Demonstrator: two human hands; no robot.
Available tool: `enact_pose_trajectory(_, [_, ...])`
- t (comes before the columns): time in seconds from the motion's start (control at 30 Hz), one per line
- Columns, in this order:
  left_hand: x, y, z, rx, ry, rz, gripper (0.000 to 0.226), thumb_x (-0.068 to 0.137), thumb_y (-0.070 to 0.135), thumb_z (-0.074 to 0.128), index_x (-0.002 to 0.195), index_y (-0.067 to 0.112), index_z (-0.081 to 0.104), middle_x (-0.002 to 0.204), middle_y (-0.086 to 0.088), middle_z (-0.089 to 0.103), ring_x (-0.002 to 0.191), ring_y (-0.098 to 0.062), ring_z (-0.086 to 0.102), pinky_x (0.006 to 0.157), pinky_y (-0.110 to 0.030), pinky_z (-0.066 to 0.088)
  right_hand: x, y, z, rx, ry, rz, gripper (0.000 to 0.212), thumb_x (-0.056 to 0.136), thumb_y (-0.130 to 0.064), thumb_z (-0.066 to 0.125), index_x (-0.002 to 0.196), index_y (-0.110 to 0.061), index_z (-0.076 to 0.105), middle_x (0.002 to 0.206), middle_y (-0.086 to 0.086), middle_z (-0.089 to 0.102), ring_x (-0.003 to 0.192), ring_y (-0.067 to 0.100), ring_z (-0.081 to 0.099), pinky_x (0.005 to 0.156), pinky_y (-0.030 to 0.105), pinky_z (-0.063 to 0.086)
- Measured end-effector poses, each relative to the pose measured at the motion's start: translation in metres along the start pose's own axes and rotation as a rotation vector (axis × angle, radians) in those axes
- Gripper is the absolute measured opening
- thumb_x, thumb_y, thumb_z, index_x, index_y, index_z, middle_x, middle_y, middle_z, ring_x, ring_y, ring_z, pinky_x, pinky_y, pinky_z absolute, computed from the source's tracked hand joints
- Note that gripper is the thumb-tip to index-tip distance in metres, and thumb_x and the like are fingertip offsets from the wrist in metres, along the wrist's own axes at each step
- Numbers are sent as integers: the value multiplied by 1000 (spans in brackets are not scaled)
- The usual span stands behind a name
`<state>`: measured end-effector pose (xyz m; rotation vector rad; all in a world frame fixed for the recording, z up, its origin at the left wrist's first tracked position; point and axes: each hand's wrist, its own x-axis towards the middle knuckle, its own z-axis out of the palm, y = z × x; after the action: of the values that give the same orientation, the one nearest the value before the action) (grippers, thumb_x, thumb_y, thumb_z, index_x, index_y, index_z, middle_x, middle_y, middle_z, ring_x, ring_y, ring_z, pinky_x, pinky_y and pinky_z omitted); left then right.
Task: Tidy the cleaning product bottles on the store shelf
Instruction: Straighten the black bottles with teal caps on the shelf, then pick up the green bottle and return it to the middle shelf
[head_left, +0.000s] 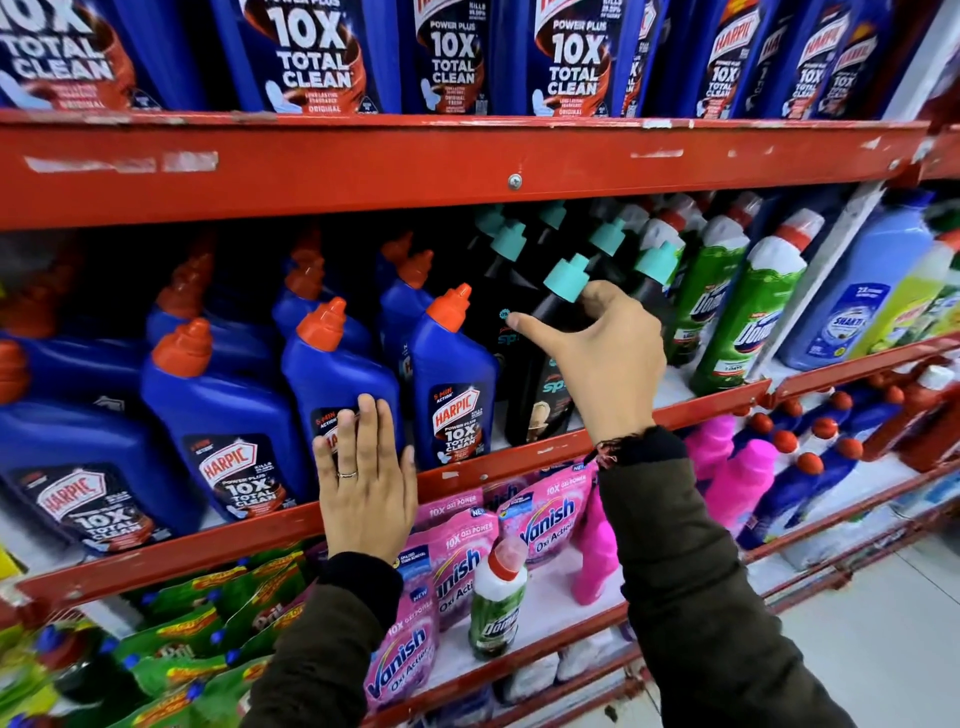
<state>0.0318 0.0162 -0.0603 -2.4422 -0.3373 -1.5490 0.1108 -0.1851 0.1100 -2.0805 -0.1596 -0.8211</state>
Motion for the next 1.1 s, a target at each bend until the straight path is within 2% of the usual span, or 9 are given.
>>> enact_pose_trajectory(0.1, [0,0,0,-9,-5,-4,78,105,33,38,163,3,-4,170,-10,-19,158,-24,-21,129,-46,-12,-1,2,3,-3,-64,-20,66,72,-68,85,121,-24,74,121,-7,79,117,15,72,84,30,56])
enact_pose_trajectory(0.2, [0,-1,1,-6,-9,-7,78,105,33,38,163,3,-5,170,-9,-20,157,-23,-22,129,-46,-12,-5,8,3,45,-121,-35,70,79,-58,85,137,-22,67,137,-5,72,130,14,65,101,32,55])
enact_pose_trajectory(0.3, [-1,0,1,-9,-18,-12,78,106,33,37,164,4,-6,170,-9,-21,157,-24,-22,129,-46,-12,-17,14,0,135,-78,-106,59,88,-38,84,139,-18,62,140,-1,63,132,15,60,101,23,48])
enact_pose_trajectory(0.43, [-1,0,2,-8,-21,-21,76,107,33,36,164,4,-6,170,-9,-22,157,-24,-22,129,-47,-12,-49,30,-1,257,8,-150,31,94,-29,77,122,-23,66,121,-8,55,114,13,62,94,38,56])
enact_pose_trajectory(0.57, [-2,1,1,-7,-43,-27,76,109,33,36,163,5,-9,169,-8,-25,156,-24,-25,128,-47,-14,-106,64,5,225,-332,-69,40,85,-55,78,113,-30,63,113,-13,62,103,-1,62,88,21,54])
enact_pose_trajectory(0.63, [-2,1,1,-7,-52,-34,76,109,33,35,163,5,-11,168,-8,-27,156,-23,-27,128,-46,-16,-139,83,13,281,-514,61,48,76,-57,85,112,-35,62,115,-17,63,107,-5,60,89,27,55])
enact_pose_trajectory(0.8, [-2,1,-1,-30,-63,-51,79,108,31,39,162,7,-14,169,-8,-23,155,-21,-29,127,-45,-17,-203,129,37,106,-691,295,85,55,-58,90,122,-44,39,121,-12,48,115,11,47,90,26,44])
enact_pose_trajectory(0.93, [-1,1,-2,-27,-67,-60,78,109,32,38,162,7,-14,168,-6,-29,154,-20,-30,127,-45,-19,-226,146,48,140,-665,386,68,69,-34,97,118,-26,50,118,1,59,110,20,63,94,33,57])
enact_pose_trajectory(1.1, [0,2,-1,-34,-56,-53,76,110,32,38,163,7,-11,167,-5,-29,155,-21,-28,127,-45,-18,-204,146,31,213,-508,322,58,76,-44,93,121,-26,60,118,-6,69,107,12,67,93,35,59])
